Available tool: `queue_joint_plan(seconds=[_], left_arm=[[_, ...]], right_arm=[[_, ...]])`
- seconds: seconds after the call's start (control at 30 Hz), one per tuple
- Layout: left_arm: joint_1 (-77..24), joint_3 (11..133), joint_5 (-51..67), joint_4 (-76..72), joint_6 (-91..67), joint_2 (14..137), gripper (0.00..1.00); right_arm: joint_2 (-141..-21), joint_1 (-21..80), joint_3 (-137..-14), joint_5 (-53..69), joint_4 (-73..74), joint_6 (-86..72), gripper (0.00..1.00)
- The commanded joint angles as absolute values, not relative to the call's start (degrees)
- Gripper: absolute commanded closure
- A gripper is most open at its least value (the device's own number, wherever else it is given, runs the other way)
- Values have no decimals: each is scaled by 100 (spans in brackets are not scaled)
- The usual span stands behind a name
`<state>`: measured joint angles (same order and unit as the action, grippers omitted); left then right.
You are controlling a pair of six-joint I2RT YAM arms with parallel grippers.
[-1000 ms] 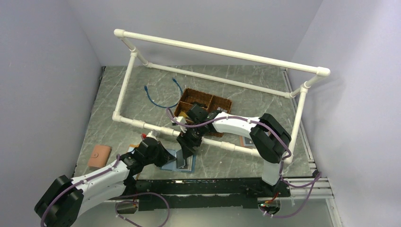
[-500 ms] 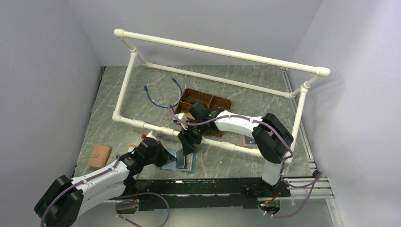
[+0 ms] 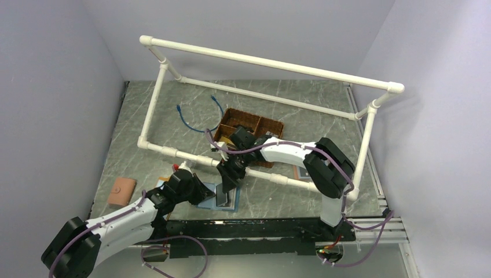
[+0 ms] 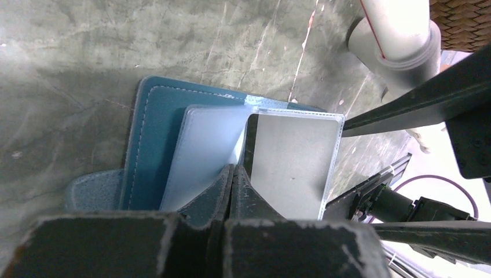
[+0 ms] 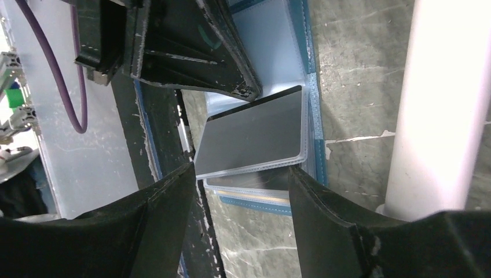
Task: Take the credit cards out of the card holder
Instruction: Remove the credit card from the card holder.
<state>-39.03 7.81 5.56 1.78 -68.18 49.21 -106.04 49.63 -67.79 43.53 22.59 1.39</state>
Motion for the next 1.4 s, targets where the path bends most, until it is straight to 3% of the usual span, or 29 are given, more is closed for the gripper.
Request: queue_joint_plan(seconds=[0.0, 0.2, 0.43, 0.5, 0.57, 0.67, 0.8, 1.07, 1.37], left_arm=[[-3904, 605, 379, 911, -6651, 4879, 100], [-3910, 580, 402, 888, -6685, 4720, 100], [-3910, 606, 415, 1086, -6676, 4015, 99], [-3911, 598, 405, 1237, -6699, 3612, 94], [-3911, 598, 415, 1389, -6742, 3276, 81], [-3911, 545, 484, 1536, -6770, 2749, 60], [-3904, 380, 604, 1549, -6848, 2181, 47], [-3911, 252, 667, 1597, -7075, 2066, 44], [-3911, 372, 850, 891, -7086, 3289, 41]], right_arm=[[-10762, 5039, -6755, 4465, 1990, -221, 39], [-10845, 5114, -6664, 4509, 1729, -557, 43], [-10830, 5116, -6584, 4411, 1548, -737, 86], [-10819, 5098, -6580, 4382, 1549, -738, 93], [-10819, 5020, -6562, 4482, 1513, -771, 100], [-10745, 4892, -6507, 4826, 1398, -800, 100], [-10617, 4816, -6414, 5300, 1169, -895, 100], [-10526, 4647, -6212, 5748, 674, -1362, 100], [-10457, 4566, -6242, 5320, 875, -1154, 100]])
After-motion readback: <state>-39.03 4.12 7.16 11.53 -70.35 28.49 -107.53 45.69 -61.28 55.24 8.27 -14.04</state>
